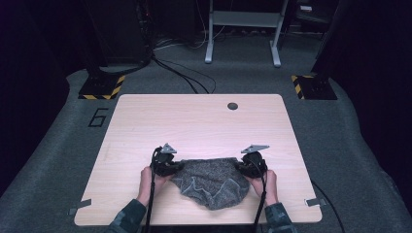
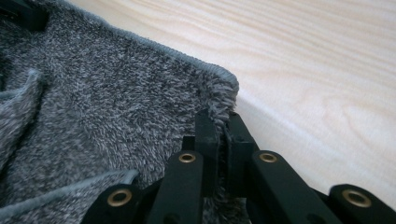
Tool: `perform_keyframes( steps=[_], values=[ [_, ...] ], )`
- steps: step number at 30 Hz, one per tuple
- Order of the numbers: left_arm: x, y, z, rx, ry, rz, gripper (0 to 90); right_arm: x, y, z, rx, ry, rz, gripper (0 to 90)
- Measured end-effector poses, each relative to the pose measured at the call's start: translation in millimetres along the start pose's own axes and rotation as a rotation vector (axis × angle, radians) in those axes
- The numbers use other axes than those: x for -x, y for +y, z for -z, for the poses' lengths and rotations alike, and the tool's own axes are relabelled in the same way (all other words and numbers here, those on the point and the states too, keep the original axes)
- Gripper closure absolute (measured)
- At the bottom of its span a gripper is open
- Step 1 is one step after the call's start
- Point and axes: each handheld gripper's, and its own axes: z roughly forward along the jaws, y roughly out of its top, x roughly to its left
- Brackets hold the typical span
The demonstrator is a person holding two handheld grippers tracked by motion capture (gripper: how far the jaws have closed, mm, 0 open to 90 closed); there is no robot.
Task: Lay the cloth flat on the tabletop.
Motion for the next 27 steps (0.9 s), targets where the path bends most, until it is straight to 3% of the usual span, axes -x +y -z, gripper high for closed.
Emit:
perform_keyframes(
  steps=[3, 5, 6, 7, 8, 9, 11, 14, 16, 19, 21, 24, 27],
  values=[
    [-11.1, 14.6, -2.3, 0.006, 0.025, -0.019, 84.1, 7.1, 14.6, -5.1, -0.017, -0.012, 0.031, 87.0],
    [-24.2, 36.9, 1.4, 0.036, 0.053, -0.037, 84.3, 16.0, 37.4, -7.6, 0.001, -0.027, 0.031, 87.2],
    [-31.6, 60.0, 10.3, 0.081, 0.099, -0.045, 84.3, 20.5, 48.0, -7.1, 0.014, -0.043, 0.047, 87.2],
    [-31.6, 60.0, 10.3, 0.081, 0.099, -0.045, 84.3, 20.5, 48.0, -7.1, 0.014, -0.043, 0.047, 87.2],
    [-35.6, 86.7, 26.9, 0.133, 0.162, -0.09, 84.3, 26.0, 90.2, 3.8, 0.084, -0.096, 0.084, 87.3],
    [-36.2, 104.0, 40.2, 0.175, 0.198, -0.102, 84.3, 26.1, 99.3, 8.3, 0.099, -0.112, 0.094, 87.3],
    [-33.5, 132.3, 69.9, 0.257, 0.26, -0.158, 84.3, 22.8, 131.3, 31.6, 0.185, -0.16, 0.142, 87.3],
    [-22.0, 148.1, 104.6, 0.352, 0.325, -0.249, 84.1, 12.9, 158.2, 69.6, 0.315, -0.194, 0.203, 87.1],
    [-13.5, 141.4, 114.2, 0.371, 0.34, -0.29, 83.7, 6.2, 158.7, 86.7, 0.363, -0.185, 0.233, 87.0],
    [-1.8, 113.8, 107.9, 0.363, 0.335, -0.325, 82.6, -3.9, 138.2, 91.6, 0.384, -0.179, 0.269, 86.8],
    [5.6, 88.5, 95.7, 0.34, 0.315, -0.337, 82.3, -8.5, 114.4, 83.7, 0.371, -0.154, 0.277, 86.6],
    [16.7, 47.4, 74.2, 0.29, 0.244, -0.318, 81.2, -14.1, 69.1, 64.9, 0.317, -0.112, 0.281, 86.2],
    [30.2, 9.0, 54.6, 0.236, 0.168, -0.292, 78.8, -17.6, 23.3, 44.4, 0.252, -0.069, 0.242, 85.0]
  ],
)
